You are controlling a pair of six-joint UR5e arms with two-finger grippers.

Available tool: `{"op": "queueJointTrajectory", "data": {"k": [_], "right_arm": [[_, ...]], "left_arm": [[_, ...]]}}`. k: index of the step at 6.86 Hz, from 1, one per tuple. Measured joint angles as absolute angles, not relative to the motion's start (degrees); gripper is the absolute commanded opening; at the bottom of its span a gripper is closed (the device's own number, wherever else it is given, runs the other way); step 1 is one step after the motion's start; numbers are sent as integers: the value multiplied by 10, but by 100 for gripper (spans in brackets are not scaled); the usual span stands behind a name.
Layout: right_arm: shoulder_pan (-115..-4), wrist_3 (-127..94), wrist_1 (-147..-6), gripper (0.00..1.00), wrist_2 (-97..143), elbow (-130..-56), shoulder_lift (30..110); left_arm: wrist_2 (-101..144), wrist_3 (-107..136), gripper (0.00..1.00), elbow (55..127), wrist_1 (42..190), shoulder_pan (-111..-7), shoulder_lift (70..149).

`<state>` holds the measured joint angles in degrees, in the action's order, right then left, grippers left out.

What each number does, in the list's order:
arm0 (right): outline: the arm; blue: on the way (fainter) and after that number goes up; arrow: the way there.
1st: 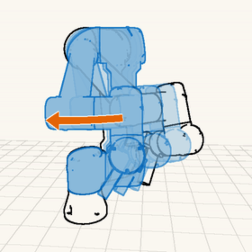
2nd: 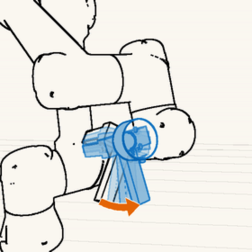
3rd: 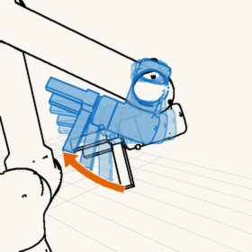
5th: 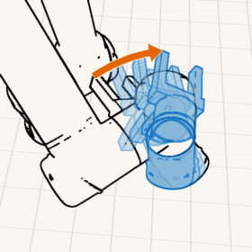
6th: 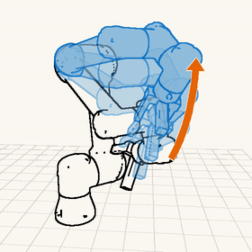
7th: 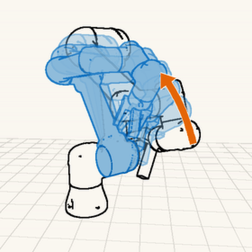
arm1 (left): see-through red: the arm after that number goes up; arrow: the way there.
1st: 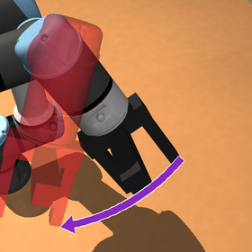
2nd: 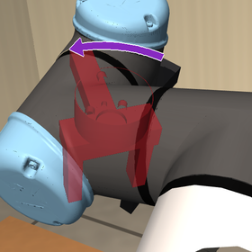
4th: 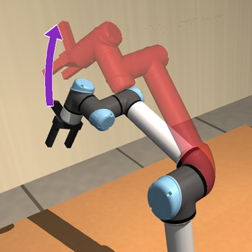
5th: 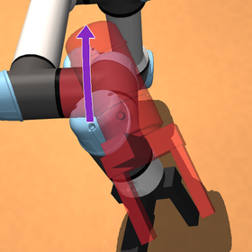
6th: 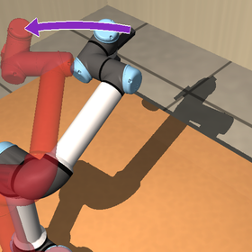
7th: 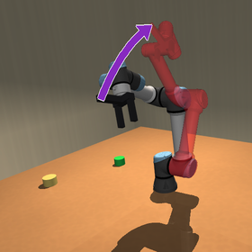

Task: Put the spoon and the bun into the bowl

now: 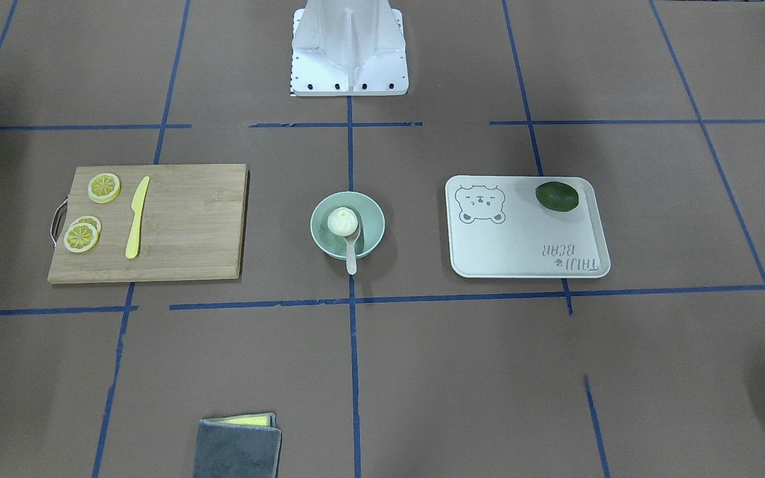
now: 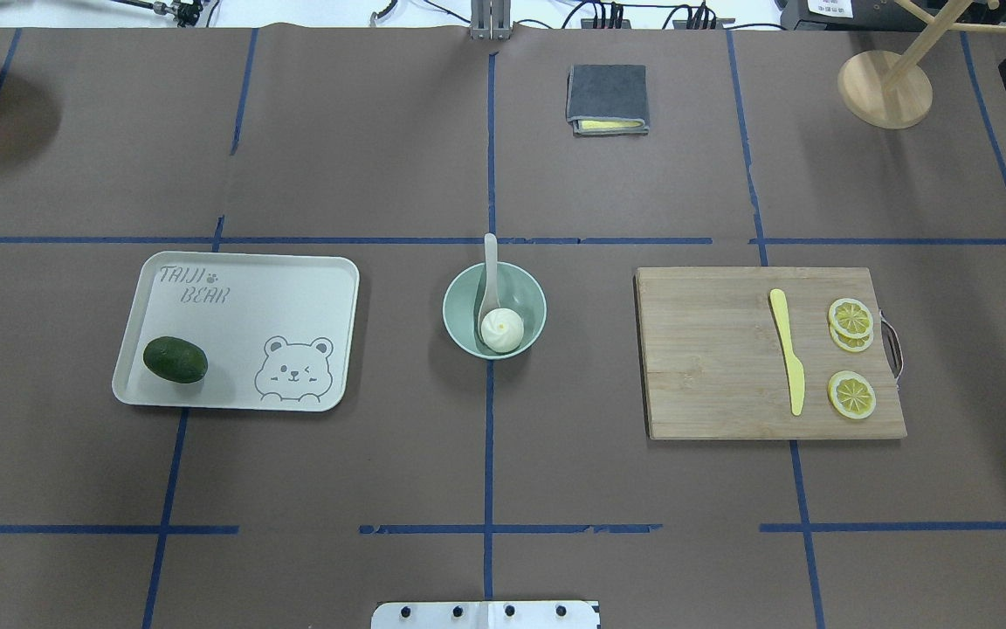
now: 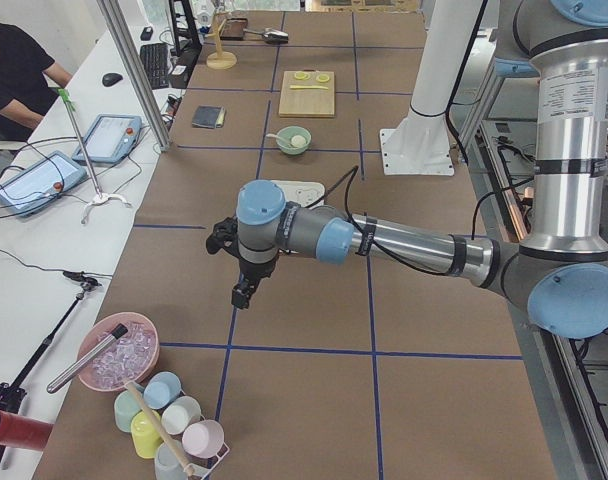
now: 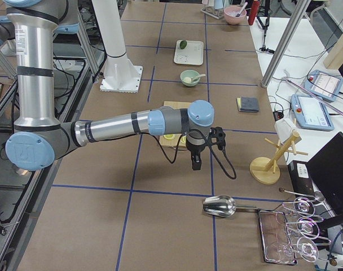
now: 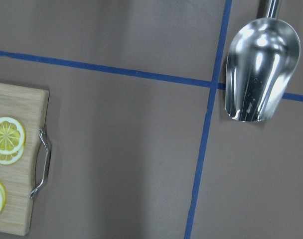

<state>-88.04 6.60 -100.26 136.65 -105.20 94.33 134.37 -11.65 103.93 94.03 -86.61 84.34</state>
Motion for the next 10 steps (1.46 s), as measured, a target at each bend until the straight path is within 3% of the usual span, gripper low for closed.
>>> {"op": "queueJointTrajectory", "data": {"k": [4,10], "right_arm": [[-889,81,-1015,100,1365,-1065,956],[-890,74,-1026,100,1358,-1060,948]], "left_arm": [[1353,-115,100,1051,932,-873,795],[1346,-118,100,1056,933,-877,819]]}}
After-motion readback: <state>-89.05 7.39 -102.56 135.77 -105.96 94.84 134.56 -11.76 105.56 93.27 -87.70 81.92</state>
